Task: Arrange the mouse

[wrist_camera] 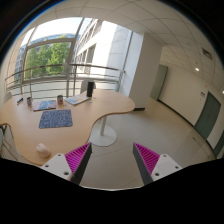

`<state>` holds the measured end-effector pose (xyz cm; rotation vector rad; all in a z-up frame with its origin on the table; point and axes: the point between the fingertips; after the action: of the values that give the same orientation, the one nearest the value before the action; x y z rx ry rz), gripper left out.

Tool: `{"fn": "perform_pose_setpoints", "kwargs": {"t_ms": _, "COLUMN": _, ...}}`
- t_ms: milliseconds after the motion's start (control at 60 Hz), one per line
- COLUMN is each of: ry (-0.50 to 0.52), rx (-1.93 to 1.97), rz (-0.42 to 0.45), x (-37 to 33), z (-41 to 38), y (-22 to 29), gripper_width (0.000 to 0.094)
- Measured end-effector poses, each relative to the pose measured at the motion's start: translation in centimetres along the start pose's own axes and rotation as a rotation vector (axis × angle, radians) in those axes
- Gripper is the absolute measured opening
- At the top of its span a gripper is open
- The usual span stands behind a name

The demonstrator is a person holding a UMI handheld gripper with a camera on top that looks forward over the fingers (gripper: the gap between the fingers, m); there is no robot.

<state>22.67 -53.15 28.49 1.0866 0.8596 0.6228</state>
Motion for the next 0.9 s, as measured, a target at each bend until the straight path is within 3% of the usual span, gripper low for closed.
{"fn": "perform_pose_setpoints", "kwargs": {"t_ms": 183, "ry": 0.015, "rx": 0.003, "rz": -0.027, "x": -1.4, "z": -2.4, "y": -3.1, "gripper_width": 0.0849}}
{"fn": "perform_pose_setpoints", "kwargs": {"t_ms": 433, "ry": 0.171, "rx": 0.020, "rz": -0.109, "x": -2.8, "z": -18.0, "y": -13.5, "gripper_width": 0.0848}}
{"fn": "perform_pose_setpoints", "kwargs": {"t_ms": 683, "ry": 0.359, "rx": -0.007, "rz": -0.129, "x": 3.7, "z": -33.9, "y": -17.7, "gripper_width": 0.0846}}
{"fn": "perform_pose_setpoints", "kwargs": {"t_ms": 900, "ry": 0.438, "rx": -0.052, "rz": -0.129, "x": 10.8, "z": -40.5, "y": -19.0, "gripper_width": 0.0847}}
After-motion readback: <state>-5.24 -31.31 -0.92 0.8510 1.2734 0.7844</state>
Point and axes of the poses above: the point between the fingertips, and its own axes, seen from behind it with the camera up: z to the right, y up, x forward, the way the camera looks, and after that the axes turned 13 degrees about z, right-handed
